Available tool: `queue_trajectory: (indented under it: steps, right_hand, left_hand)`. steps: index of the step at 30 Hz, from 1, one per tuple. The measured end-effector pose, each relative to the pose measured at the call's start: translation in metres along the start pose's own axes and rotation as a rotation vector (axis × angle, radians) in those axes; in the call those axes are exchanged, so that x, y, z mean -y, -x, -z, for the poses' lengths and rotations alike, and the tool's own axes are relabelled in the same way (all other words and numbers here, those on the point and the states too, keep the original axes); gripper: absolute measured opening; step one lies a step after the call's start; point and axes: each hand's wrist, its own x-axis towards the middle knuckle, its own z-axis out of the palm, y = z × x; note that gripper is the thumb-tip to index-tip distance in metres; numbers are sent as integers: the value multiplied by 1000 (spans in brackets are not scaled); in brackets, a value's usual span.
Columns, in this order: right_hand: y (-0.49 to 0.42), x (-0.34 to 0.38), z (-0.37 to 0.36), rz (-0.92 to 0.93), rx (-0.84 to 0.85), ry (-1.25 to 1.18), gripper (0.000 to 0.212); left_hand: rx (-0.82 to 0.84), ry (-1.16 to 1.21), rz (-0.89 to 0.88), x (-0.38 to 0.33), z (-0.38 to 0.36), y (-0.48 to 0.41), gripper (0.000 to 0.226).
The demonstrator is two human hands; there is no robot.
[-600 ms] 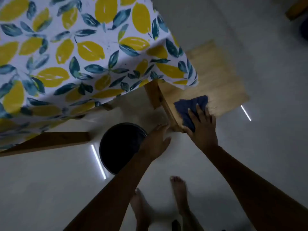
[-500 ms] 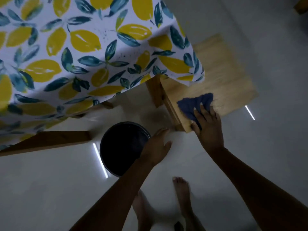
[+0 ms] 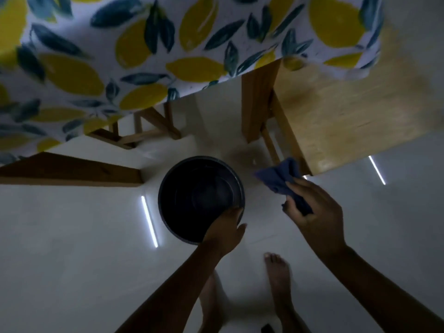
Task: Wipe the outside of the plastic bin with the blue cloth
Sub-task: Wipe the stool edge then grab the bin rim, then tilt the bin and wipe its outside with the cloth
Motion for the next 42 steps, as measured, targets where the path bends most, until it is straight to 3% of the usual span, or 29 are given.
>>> queue_trajectory:
  steps: [6,8,10,12,16,19,21,24,27,29,32,35,39,42]
  right_hand:
    - [70,-24,-94,-274,80,-246,29]
    - [79,-34,-118,-315,72,-269,28]
    - [82,-42,-135,-315,55,-281,25]
    - [80,-49,-146,-291,35,-298,24]
    - [67,-46,-152,-229,-27,-341,23]
    - [60,-33,-146,-175,-61,-345,24]
    - [60,-24,-143,-130,-64,-351,24]
    - [71,-21,-149,-53,-17,-322,24]
    - [91,-32,-165,34,68,-225,22]
    - [107,-45,-180,84,192,-162,25]
    - [131,-69,-207,282,440,154,52]
    - [134,-83,-222,430,495,432,65]
    - [110,-80,-240,472,555,422,64]
    - [91,-82,-250,241,555,249,61]
  left_hand:
    - [121,-185,53,58,-74,-14,72]
    - [-2,-339,-63,75,-92,-18,56]
    - [-92,-537,-165,82,-102,-13,25]
    - [-248,-615,-189,90,-102,-11,20]
    - [-580,-513,-208,107,-60,-3,20]
    - [-678,-418,-99,121,-27,3,21]
    - [-740,-302,-17,134,-20,5,37]
    - [-697,99,63,149,-31,12,45]
    - [-679,298,119,153,-49,15,38]
    - [-659,342,141,155,-59,11,39]
    - [-596,361,152,157,-65,-1,40]
    - [-561,332,122,156,-67,-12,37]
    - [-584,319,85,157,-69,-21,40]
    - [-582,337,81,158,-69,-20,39]
